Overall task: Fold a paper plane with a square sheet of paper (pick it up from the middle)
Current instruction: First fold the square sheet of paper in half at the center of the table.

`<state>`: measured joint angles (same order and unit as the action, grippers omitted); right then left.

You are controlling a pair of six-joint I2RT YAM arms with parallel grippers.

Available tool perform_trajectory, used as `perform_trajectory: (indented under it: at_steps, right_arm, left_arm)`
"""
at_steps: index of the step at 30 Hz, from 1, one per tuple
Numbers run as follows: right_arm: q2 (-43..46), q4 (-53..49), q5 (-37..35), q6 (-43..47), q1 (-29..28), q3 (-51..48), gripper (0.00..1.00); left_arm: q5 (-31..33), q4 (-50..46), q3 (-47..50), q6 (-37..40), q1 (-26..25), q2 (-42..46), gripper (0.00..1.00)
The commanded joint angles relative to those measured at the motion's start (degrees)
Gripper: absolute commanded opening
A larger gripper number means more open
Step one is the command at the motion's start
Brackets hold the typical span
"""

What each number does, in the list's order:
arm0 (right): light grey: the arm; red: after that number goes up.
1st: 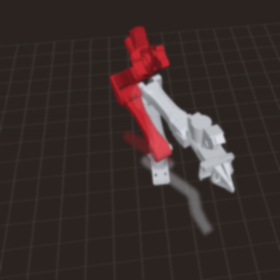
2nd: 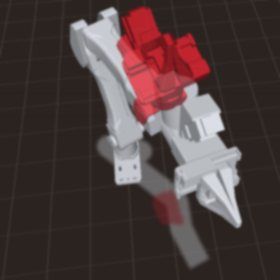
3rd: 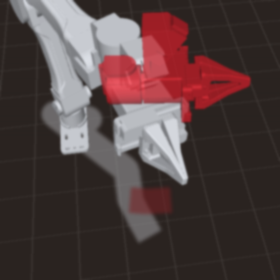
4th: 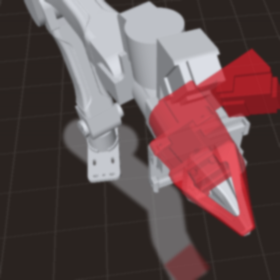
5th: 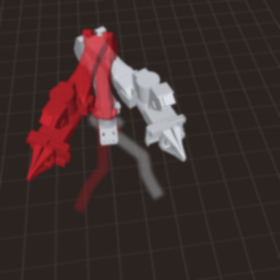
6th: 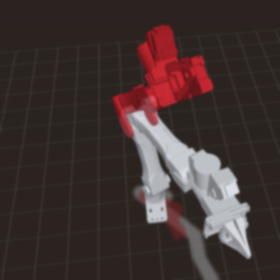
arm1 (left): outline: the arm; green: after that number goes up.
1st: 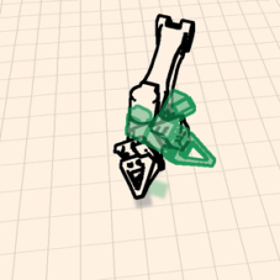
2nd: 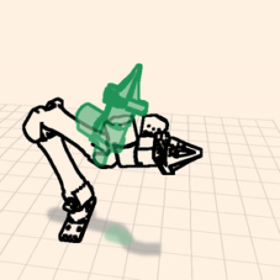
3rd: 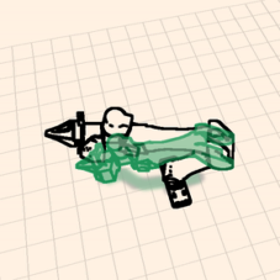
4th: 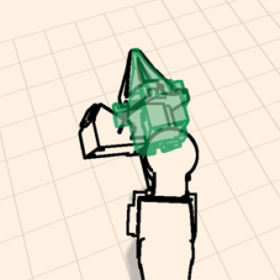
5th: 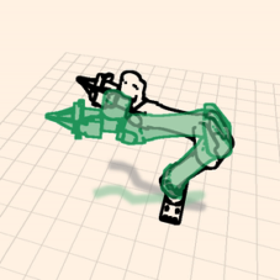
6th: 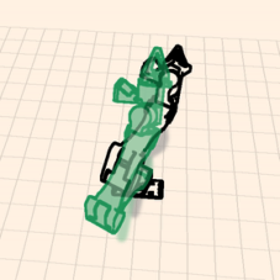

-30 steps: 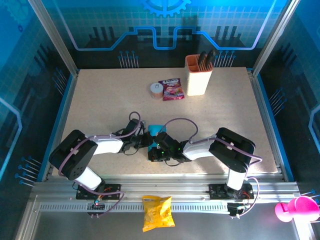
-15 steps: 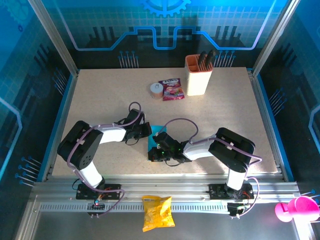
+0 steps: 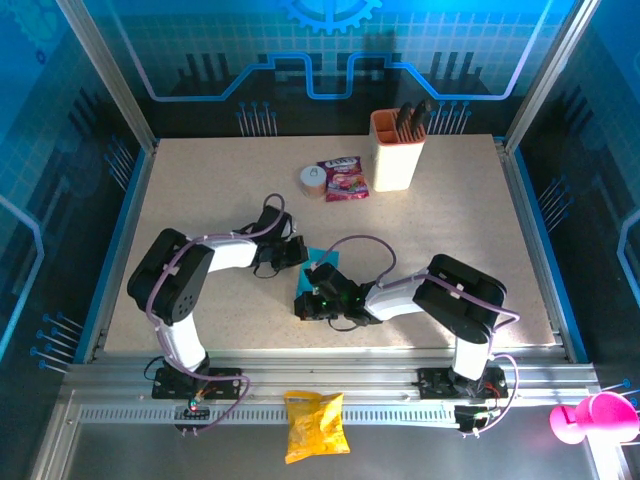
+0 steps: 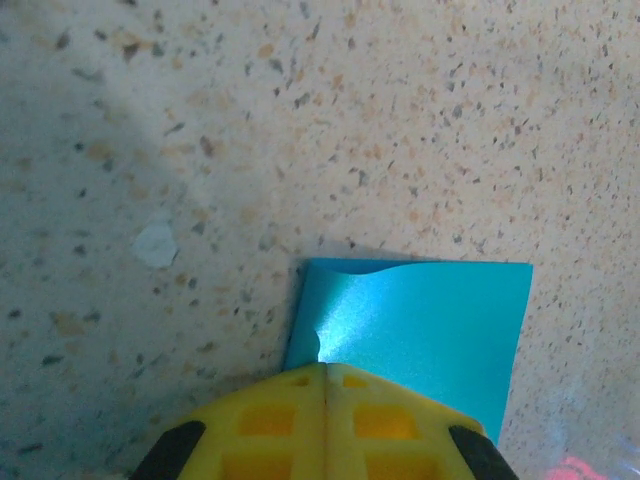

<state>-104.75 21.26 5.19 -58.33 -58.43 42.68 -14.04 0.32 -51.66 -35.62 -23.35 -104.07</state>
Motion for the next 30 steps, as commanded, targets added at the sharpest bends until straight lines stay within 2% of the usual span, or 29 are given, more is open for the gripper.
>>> perform_trajectory:
  at_steps: [1,18,25,30]
  right_arm:
    - [-5.9,-18.79,0.18,-0.42,-1.07,-5.71,0.0]
    - [-4.7,-27.56,-1.45,2.53,-0.46,-2.77,0.0]
    - [-2.1,-29.59,-1.84,3.8,0.58,-1.93,0.0]
    - [1.69,-31.08,-1.68,7.03,2.74,0.78,0.0]
  left_arm:
    - [8.1,1.55,-3.38,2.3,3.23,-4.6,0.0]
    - [7.72,-5.33,-19.96,4.39,8.36,-13.35,0.0]
    - [7.76,-11.71,-25.66,5.93,9.31,-11.61,0.0]
    - [5.27,-12.88,-23.21,5.82,8.89,-5.1,0.0]
